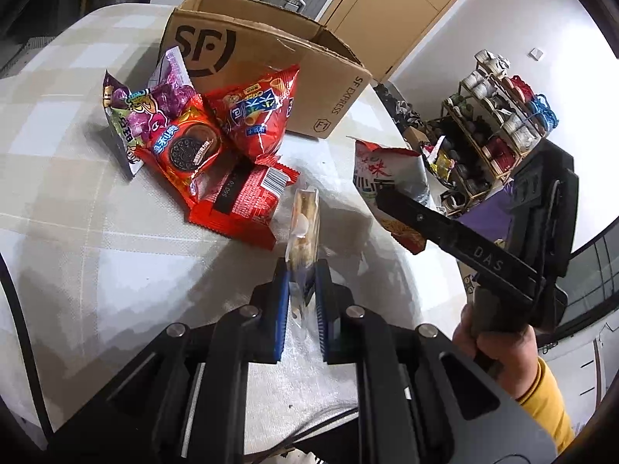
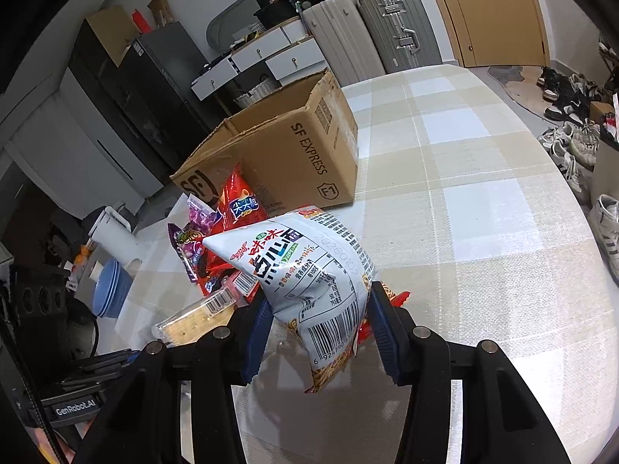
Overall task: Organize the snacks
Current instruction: 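Lift both held snacks and carry them over the cardboard box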
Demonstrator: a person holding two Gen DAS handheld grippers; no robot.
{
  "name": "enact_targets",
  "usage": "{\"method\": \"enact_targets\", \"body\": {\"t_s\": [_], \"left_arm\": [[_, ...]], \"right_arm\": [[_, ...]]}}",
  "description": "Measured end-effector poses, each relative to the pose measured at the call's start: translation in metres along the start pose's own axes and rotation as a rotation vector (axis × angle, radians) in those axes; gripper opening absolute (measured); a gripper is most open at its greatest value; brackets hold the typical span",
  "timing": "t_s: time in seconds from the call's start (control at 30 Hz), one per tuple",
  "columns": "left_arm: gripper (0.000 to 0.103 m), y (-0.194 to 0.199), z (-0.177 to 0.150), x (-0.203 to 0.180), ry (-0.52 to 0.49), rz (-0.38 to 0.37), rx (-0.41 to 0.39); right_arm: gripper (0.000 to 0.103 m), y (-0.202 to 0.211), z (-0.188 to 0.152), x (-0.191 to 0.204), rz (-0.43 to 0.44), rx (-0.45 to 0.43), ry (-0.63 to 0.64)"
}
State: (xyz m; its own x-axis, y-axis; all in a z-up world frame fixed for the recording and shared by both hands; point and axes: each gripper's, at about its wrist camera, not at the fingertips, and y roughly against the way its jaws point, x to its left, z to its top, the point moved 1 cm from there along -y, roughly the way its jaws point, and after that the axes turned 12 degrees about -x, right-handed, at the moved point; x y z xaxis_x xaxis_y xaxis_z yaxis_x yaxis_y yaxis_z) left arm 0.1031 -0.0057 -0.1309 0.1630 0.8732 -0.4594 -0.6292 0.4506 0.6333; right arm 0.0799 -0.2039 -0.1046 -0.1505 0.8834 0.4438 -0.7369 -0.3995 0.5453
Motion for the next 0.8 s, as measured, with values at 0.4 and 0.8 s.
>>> {"method": "enact_targets", "body": {"t_s": [0.4,0.8], "left_arm": [[0.01,-0.04,-0.007,-0.012,0.033,0.026,0.032],[0.009,-0.026,0.004,-0.016,0.068,-0.051,-0.023]], "right_arm": [[0.049,0.002,0.003,-0.016,0.024,0.003,-0.038],[0.049,0.007,0.004,-0.027,0.037,-0.002,-0.086]]}}
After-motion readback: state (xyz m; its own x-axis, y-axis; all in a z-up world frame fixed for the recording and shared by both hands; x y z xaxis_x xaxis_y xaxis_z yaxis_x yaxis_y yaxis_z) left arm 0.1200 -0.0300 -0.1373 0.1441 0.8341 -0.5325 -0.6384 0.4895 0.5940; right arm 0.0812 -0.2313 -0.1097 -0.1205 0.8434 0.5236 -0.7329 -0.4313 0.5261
